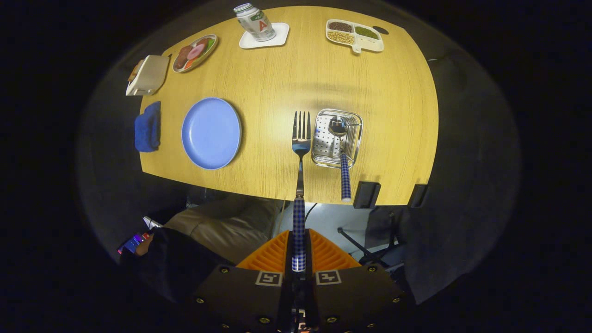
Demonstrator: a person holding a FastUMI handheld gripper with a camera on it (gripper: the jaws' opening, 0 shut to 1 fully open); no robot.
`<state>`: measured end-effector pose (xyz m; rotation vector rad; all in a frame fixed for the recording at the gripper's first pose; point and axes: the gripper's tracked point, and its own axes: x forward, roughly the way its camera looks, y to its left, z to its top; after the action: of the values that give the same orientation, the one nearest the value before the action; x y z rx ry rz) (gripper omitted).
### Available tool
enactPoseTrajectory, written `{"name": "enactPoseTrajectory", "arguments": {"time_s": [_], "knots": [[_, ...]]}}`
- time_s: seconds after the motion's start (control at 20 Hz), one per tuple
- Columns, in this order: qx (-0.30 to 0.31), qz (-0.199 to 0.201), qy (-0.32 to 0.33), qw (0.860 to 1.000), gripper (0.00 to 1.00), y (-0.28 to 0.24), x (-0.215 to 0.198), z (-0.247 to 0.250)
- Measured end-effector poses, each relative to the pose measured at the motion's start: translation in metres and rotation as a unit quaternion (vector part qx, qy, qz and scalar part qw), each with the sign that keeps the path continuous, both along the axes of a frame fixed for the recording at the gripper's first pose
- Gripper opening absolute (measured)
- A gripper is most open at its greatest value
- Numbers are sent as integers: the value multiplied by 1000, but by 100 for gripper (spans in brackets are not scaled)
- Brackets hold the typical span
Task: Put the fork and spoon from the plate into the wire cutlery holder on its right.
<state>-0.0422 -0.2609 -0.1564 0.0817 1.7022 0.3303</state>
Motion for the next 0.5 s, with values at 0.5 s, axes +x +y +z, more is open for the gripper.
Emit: {"name": "enactPoseTrajectory", "arguments": {"time_s": [0.5], "knots": [[-22,-26,50,998,12,-20,16,-27]]}}
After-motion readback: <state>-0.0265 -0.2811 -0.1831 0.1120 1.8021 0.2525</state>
